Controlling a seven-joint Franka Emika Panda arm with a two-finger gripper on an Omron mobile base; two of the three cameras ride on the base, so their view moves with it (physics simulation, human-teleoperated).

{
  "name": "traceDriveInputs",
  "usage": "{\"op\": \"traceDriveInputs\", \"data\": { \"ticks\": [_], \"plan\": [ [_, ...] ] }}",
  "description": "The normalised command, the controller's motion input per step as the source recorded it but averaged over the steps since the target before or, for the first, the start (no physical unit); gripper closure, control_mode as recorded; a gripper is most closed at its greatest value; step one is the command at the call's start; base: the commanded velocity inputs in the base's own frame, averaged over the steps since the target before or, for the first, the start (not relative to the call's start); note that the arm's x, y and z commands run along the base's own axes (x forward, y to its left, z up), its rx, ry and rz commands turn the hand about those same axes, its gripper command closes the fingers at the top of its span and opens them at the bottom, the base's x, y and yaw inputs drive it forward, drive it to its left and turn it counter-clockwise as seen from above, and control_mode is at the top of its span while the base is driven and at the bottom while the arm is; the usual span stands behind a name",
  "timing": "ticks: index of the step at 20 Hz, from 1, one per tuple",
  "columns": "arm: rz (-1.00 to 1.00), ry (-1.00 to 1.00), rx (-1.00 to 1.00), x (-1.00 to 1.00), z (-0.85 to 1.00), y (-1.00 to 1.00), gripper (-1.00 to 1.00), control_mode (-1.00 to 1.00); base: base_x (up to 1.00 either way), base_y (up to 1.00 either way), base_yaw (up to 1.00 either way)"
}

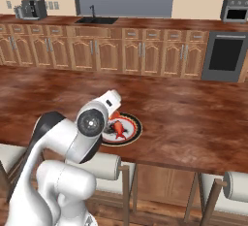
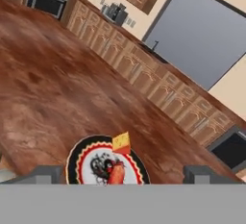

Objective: Take the cheese, fish, and bell pepper from the fridge and place them on the plate on the dining counter to create an appetizer plate.

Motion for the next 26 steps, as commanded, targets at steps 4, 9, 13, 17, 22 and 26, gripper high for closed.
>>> {"op": "traceDriveInputs", "data": {
  "ticks": [4, 9, 13, 17, 22, 26],
  "plan": [
    [0.0, 0.0, -0.05, -0.41, 0.13, 0.09, -1.0, 1.0, -0.43, 0.19, 0.0],
    [0.0, 0.0, 0.0, 0.0, 0.0, 0.0, -1.0, 1.0, -0.79, 0.77, 0.01],
    [0.0, 0.0, 0.0, 0.0, 0.0, 0.0, -1.0, 1.0, -0.34, 1.0, 0.0],
    [0.0, 0.0, 0.0, 0.0, 0.0, 0.0, -1.0, 1.0, -0.02, 1.0, 0.03],
    [0.0, 0.0, 0.0, 0.0, 0.0, 0.0, -1.0, 1.0, 0.0, 1.0, 0.07],
    [0.0, 0.0, 0.0, 0.0, 0.0, 0.0, -1.0, 1.0, 0.03, 1.0, 0.0]
  ]
}}
